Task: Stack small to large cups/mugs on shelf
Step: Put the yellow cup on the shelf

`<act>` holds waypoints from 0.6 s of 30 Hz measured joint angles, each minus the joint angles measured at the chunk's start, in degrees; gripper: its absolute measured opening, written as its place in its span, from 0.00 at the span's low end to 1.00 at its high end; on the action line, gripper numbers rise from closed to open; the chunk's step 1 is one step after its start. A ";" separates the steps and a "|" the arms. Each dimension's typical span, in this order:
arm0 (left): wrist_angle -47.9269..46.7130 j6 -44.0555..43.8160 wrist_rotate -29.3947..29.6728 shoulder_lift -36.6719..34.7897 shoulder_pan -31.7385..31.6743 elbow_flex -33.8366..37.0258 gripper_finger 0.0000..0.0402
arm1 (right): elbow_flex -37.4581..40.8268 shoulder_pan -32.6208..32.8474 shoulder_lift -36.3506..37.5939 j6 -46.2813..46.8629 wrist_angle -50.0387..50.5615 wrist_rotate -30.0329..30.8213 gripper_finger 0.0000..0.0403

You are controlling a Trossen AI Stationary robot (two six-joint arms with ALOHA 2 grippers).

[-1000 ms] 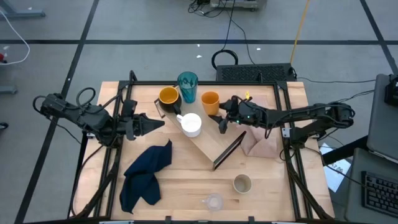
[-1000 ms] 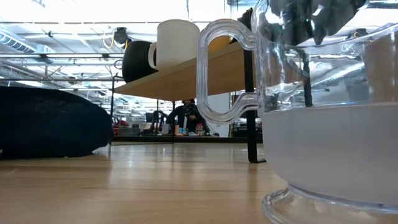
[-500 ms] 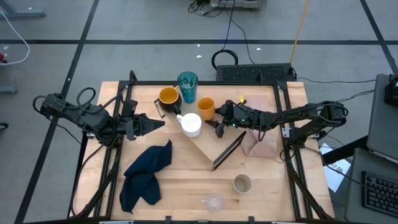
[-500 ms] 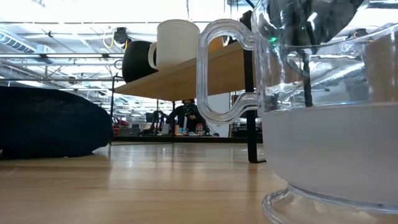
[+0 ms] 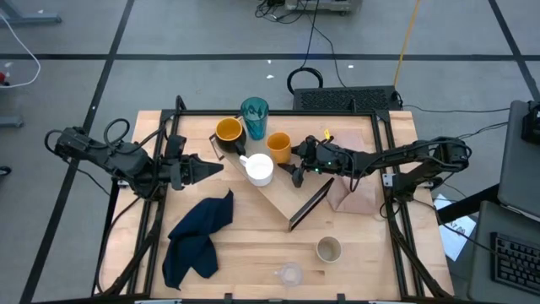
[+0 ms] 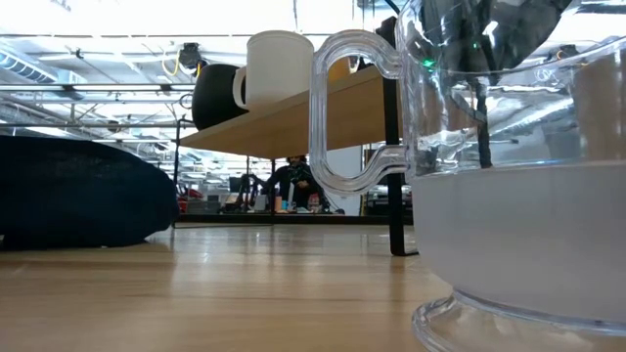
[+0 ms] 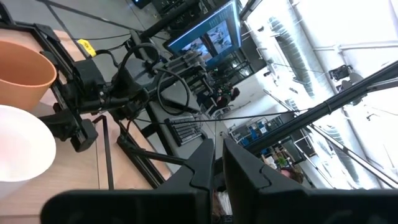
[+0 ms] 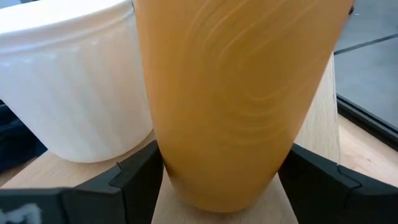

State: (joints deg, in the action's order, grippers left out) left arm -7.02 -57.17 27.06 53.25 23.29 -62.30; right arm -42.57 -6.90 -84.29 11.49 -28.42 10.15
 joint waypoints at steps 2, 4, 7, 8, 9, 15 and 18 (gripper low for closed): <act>0.00 -0.08 -0.01 0.00 0.00 0.00 0.08 | 0.00 0.00 0.00 0.39 0.02 -0.02 0.69; 0.02 -0.12 -0.01 -0.01 0.00 0.00 0.08 | 0.00 0.00 0.00 1.10 0.02 0.00 0.71; -0.01 -0.12 -0.04 0.01 0.00 0.00 0.08 | 0.00 0.00 0.00 1.18 0.02 0.00 0.74; -0.01 -0.12 -0.04 -0.01 0.02 0.00 0.08 | 0.00 0.00 0.00 1.16 0.05 0.04 0.74; -0.01 -0.12 -0.04 -0.01 0.00 0.00 0.08 | 0.00 0.00 -0.03 1.15 0.13 0.07 0.75; -0.03 -0.10 -0.06 -0.01 0.02 0.00 0.08 | 0.06 0.00 -0.07 1.52 0.61 0.08 0.75; -0.03 -0.10 -0.08 0.00 0.02 0.00 0.08 | 0.07 0.00 -0.07 1.54 0.31 0.09 0.75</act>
State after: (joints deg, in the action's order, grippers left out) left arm -7.05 -57.28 26.98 53.24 23.31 -62.30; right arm -42.50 -6.90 -84.36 13.03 -28.11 10.24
